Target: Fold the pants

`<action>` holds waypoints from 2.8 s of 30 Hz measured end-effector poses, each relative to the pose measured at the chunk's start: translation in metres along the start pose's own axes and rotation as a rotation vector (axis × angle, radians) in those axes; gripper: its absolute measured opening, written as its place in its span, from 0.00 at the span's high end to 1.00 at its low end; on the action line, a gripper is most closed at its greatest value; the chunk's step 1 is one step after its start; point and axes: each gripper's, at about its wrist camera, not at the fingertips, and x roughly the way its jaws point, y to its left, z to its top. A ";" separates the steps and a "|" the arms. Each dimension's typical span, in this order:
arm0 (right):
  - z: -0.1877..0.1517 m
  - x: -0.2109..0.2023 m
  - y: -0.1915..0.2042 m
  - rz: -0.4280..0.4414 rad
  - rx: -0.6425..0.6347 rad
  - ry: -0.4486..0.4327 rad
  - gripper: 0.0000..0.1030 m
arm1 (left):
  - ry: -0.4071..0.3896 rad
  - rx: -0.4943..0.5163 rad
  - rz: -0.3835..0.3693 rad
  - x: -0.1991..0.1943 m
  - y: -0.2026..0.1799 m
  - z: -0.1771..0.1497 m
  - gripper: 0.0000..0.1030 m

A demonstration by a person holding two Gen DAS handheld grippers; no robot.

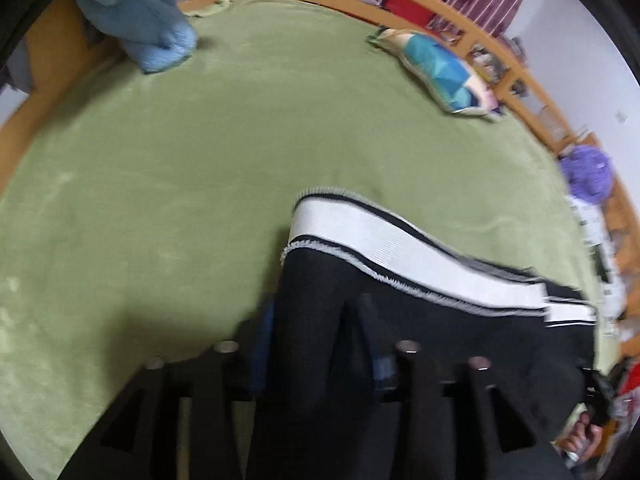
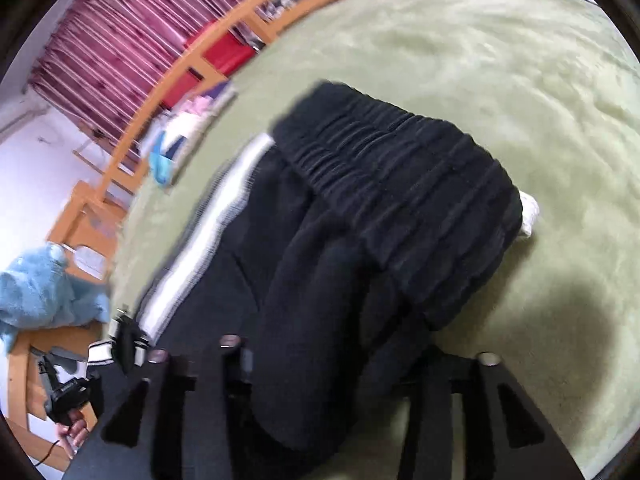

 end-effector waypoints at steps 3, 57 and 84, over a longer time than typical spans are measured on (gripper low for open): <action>-0.013 -0.009 0.007 -0.074 -0.081 -0.025 0.44 | 0.006 0.011 -0.018 -0.013 0.010 -0.016 0.43; -0.103 -0.056 0.095 -0.263 -0.482 -0.015 0.30 | -0.157 -0.149 -0.125 -0.032 0.048 -0.147 0.32; -0.077 -0.065 0.079 -0.114 -0.349 -0.010 0.33 | -0.183 0.014 0.045 -0.118 -0.047 -0.091 0.80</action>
